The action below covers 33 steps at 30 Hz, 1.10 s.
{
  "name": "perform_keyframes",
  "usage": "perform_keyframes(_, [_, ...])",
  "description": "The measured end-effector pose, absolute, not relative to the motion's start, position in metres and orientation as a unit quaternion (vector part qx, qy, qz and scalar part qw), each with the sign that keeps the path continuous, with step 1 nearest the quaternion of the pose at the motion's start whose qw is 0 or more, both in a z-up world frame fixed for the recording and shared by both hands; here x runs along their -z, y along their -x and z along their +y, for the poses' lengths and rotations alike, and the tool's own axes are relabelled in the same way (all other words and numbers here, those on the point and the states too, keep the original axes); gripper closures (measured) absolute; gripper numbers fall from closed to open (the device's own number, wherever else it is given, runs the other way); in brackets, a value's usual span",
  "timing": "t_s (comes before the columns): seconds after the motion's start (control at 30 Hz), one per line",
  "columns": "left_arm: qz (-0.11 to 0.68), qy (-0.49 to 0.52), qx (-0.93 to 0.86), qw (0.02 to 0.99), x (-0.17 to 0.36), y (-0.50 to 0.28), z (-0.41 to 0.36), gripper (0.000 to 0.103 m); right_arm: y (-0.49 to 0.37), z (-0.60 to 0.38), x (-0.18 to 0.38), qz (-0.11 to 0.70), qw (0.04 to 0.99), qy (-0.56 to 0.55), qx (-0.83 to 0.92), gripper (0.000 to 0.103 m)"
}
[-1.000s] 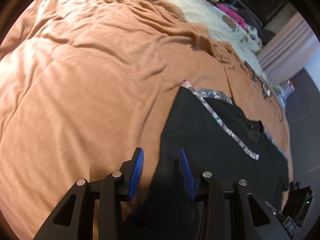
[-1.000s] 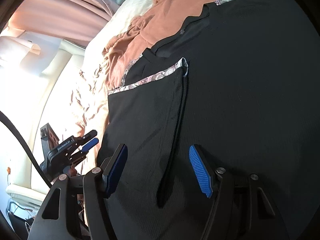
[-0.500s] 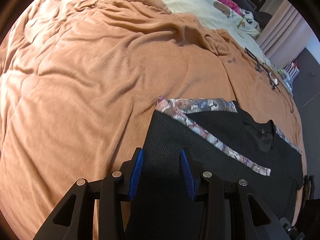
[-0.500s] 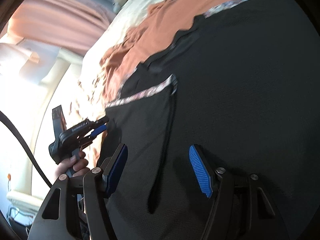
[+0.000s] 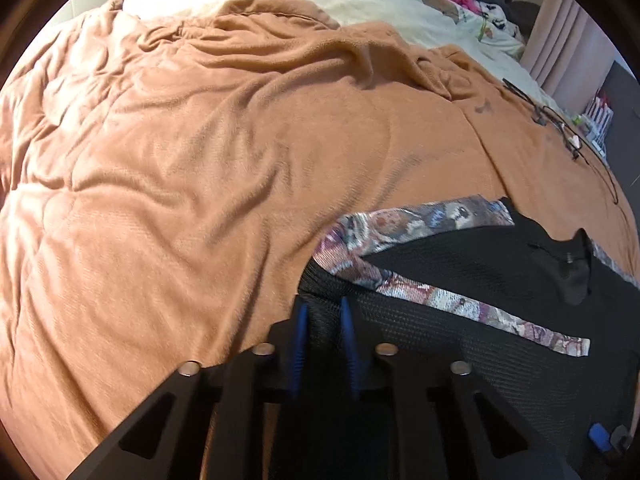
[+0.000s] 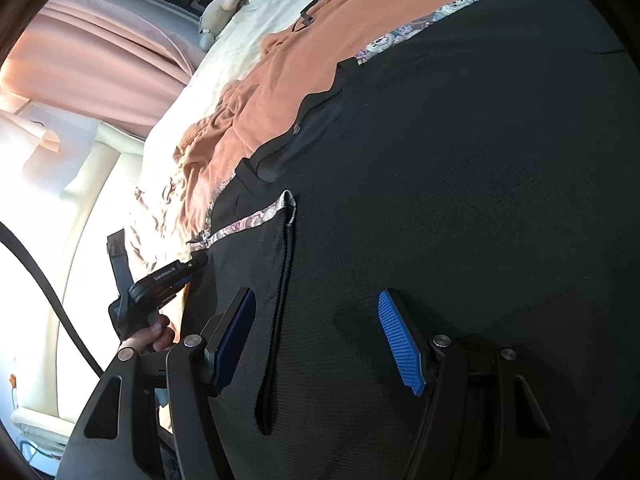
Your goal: Fold small clothes
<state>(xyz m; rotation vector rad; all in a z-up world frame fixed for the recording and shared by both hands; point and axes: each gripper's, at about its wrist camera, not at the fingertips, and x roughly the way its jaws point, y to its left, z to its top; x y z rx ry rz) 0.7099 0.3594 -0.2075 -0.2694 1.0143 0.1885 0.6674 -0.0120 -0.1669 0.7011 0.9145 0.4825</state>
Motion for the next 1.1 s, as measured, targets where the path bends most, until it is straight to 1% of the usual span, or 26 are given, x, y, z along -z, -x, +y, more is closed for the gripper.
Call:
perform_keyframes(0.07, [0.482, 0.123, -0.103, 0.861, 0.206, -0.713, 0.363, 0.096, -0.667, -0.014, 0.168, 0.428, 0.81, -0.33, -0.226, 0.04])
perform_keyframes(0.13, [0.48, 0.121, -0.117, 0.861, 0.204, -0.714, 0.367, 0.098, -0.666, -0.015, 0.168, 0.428, 0.811, -0.328, -0.226, 0.04])
perform_keyframes(0.3, [0.481, 0.146, -0.125, 0.856, 0.205, -0.716, 0.375, 0.097, -0.662, -0.017, 0.166, 0.428, 0.813, -0.324, -0.225, 0.04])
perform_keyframes(0.37, [0.482, 0.155, -0.136, 0.852, 0.203, -0.716, 0.379, 0.094, -0.661, -0.019, 0.167, 0.428, 0.812, -0.326, -0.226, 0.04])
perform_keyframes(0.5, [0.465, 0.149, -0.185, 0.853, 0.188, -0.709, 0.391, 0.094, -0.663, -0.021, 0.167, 0.428, 0.811, -0.33, -0.225, 0.04])
perform_keyframes(0.6, [0.453, 0.174, -0.164, 0.859, 0.18, -0.699, 0.399, 0.093, -0.663, -0.021, 0.168, 0.428, 0.811, -0.33, -0.225, 0.04])
perform_keyframes(0.77, [0.455, 0.175, -0.117, 0.865, 0.176, -0.689, 0.39, 0.093, -0.663, -0.023, 0.168, 0.429, 0.806, -0.338, -0.226, 0.04])
perform_keyframes(0.87, [0.469, 0.191, -0.074, 0.859, 0.183, -0.69, 0.378, 0.093, -0.662, -0.026, 0.168, 0.428, 0.806, -0.341, -0.224, 0.04])
perform_keyframes(1.0, [0.5, 0.168, -0.082, 0.845, 0.203, -0.704, 0.359, 0.093, -0.661, -0.025, 0.168, 0.428, 0.809, -0.337, -0.222, 0.04])
perform_keyframes(1.1, [0.49, 0.161, -0.104, 0.85, 0.206, -0.71, 0.357, 0.093, -0.662, -0.023, 0.166, 0.431, 0.81, -0.332, -0.219, 0.04])
